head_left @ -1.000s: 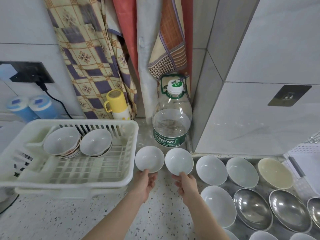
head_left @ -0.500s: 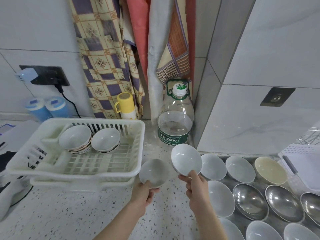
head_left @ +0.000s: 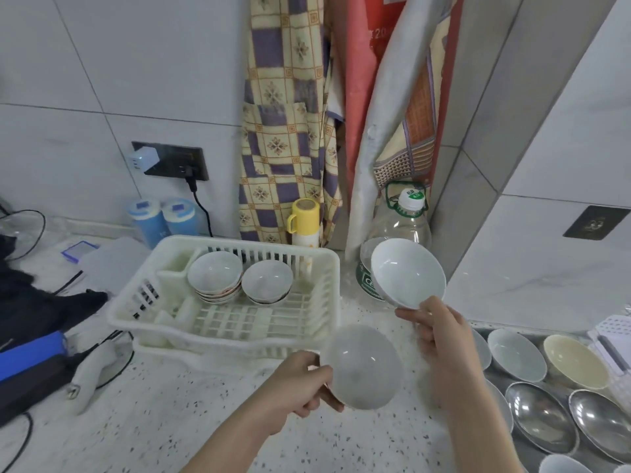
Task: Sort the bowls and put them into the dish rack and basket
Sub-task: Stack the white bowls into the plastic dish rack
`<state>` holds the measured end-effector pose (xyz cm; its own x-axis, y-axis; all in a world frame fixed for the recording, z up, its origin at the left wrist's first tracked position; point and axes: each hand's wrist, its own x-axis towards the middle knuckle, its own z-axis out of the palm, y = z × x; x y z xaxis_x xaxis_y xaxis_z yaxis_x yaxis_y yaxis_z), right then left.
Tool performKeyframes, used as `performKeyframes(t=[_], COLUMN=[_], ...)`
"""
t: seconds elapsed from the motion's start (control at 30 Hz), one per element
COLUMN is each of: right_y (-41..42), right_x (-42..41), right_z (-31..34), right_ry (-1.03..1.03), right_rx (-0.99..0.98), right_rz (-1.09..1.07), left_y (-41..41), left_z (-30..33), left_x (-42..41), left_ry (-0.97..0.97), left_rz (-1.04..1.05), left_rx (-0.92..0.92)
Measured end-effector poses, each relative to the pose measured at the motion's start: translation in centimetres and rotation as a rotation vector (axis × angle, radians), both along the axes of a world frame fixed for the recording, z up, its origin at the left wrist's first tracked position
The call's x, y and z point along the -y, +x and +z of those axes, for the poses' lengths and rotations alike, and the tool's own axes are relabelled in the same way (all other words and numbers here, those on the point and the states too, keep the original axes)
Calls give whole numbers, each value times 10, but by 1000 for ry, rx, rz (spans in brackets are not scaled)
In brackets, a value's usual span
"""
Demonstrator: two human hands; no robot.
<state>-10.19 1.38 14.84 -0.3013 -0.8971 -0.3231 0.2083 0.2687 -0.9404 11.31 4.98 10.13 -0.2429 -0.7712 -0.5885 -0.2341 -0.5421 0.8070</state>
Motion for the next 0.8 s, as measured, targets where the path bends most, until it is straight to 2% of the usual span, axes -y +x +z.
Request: performKeyframes(t=[0.13,0.23,0.47,0.63,0.8], right_y=[29,56,131,180,206], right_x=[16,29,63,80,92], right_z=[15,8,-31,-55,-74], right_ry=[-76,-60,82,35,31], right_rx=[24,31,-181,-337,-391], right_rz=[-34,-53,88,90,77], left_y=[58,106,211,250,263], left_z=[22,22,0,-6,-12], left_x=[14,24,34,49,71], left_ry=[-116,-178,-152,-211,-257], left_rz=[142,280,578,664,697], left_rx=[-28,-17,-77,-117,-181])
